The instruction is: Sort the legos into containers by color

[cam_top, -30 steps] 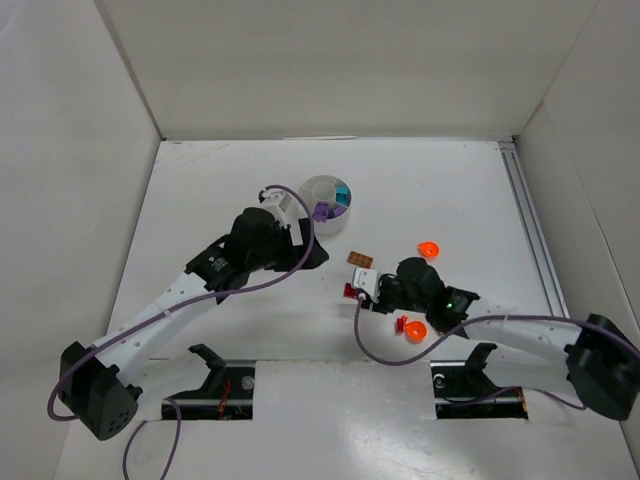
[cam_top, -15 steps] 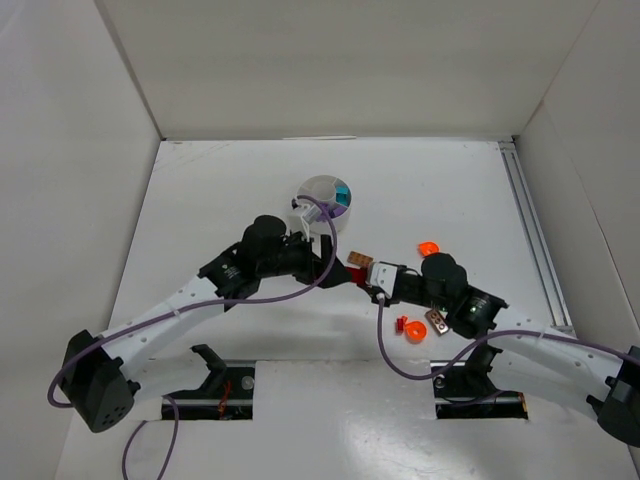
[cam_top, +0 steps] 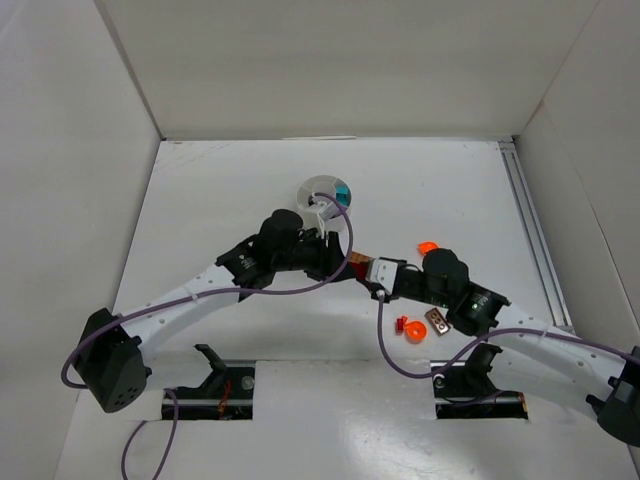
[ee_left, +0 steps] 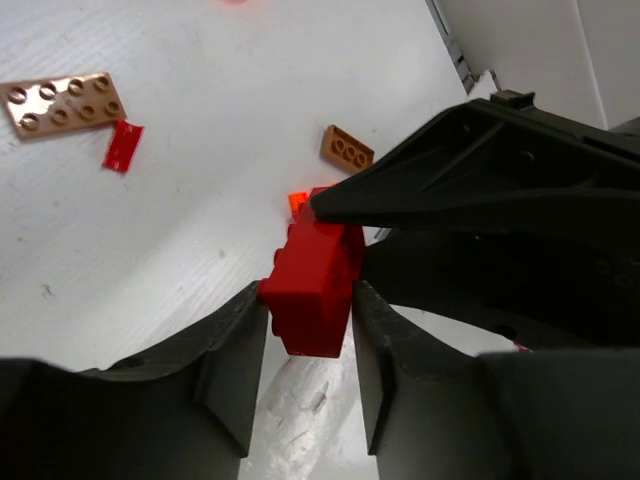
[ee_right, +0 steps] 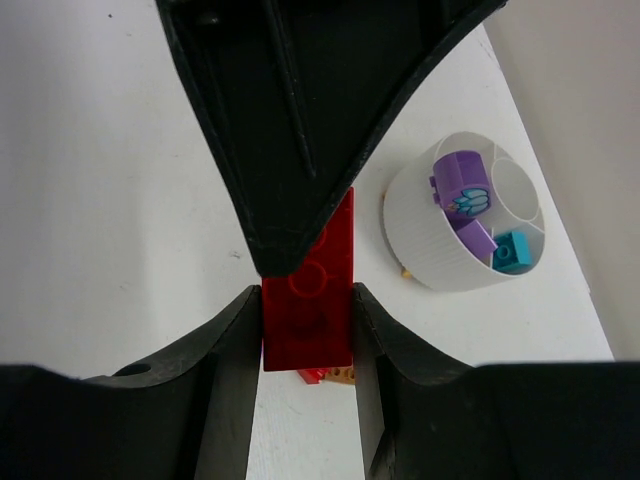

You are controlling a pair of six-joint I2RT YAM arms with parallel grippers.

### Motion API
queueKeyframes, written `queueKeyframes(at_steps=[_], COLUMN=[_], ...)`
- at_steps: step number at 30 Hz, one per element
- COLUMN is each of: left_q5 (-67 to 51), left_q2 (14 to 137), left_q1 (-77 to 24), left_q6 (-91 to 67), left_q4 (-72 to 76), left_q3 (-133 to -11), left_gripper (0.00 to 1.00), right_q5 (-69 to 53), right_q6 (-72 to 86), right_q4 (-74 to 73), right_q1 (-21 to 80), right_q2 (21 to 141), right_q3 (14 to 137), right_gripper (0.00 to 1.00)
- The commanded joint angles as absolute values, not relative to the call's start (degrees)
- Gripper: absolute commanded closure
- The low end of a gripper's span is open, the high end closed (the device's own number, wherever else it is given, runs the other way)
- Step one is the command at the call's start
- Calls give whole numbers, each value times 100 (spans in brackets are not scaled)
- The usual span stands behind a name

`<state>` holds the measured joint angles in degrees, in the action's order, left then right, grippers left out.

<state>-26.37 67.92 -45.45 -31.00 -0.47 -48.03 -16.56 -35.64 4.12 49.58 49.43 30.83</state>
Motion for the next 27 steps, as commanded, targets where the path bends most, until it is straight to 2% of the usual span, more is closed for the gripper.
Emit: queueKeyframes(at_steps=[1, 4, 5, 8, 9, 12, 15, 17, 22, 27], left_q5=[-2707, -2812, -2813, -2813, -2813, -2445, -1497, -900, -422, 324], left_q2=[6846, 6978, 7031, 7031, 7031, 7031, 6970, 6970, 7347, 8188], left_q1=[-4579, -4579, -4579, -4579, -4579, -4579, -4579, -4422, -3421, -2760], left_q6=[-3032, -2971, -2971, -2918, -2918, -2804, -2594, -2540, -2277, -2242], left_q4=[352, 291, 290, 229, 229, -131, -824, -1307, -1810, -2249], left_q3=[-5167, -5308, -5309, -5422, -5423, -5668, -6116, -6466, -7065, -7733], left_gripper=[68, 79, 86, 95, 97, 100, 100, 100, 100, 100], right_q5=[-1793, -1661, -1661, -1556, -1556, -1433, -907, -312, 693, 1388], right_q6=[-3647, -3647, -3700, -3700, -3700, -3639, -3586, -3533, -3533, -3402], right_q4=[606, 606, 606, 606, 606, 606, 336, 98, -710, -1519], right_q1=[5001, 5001, 5001, 5001, 5001, 5001, 5001, 5001, 5001, 4808], right_q2=[4948, 4896, 4896, 4896, 4948, 5000, 5001, 5001, 5001, 5308], right_q3=[3401, 3401, 3454, 3454, 3515, 3568, 3630, 3840, 4122, 4622], right_gripper=[75, 75, 75, 75, 71, 35, 3, 0, 0, 0])
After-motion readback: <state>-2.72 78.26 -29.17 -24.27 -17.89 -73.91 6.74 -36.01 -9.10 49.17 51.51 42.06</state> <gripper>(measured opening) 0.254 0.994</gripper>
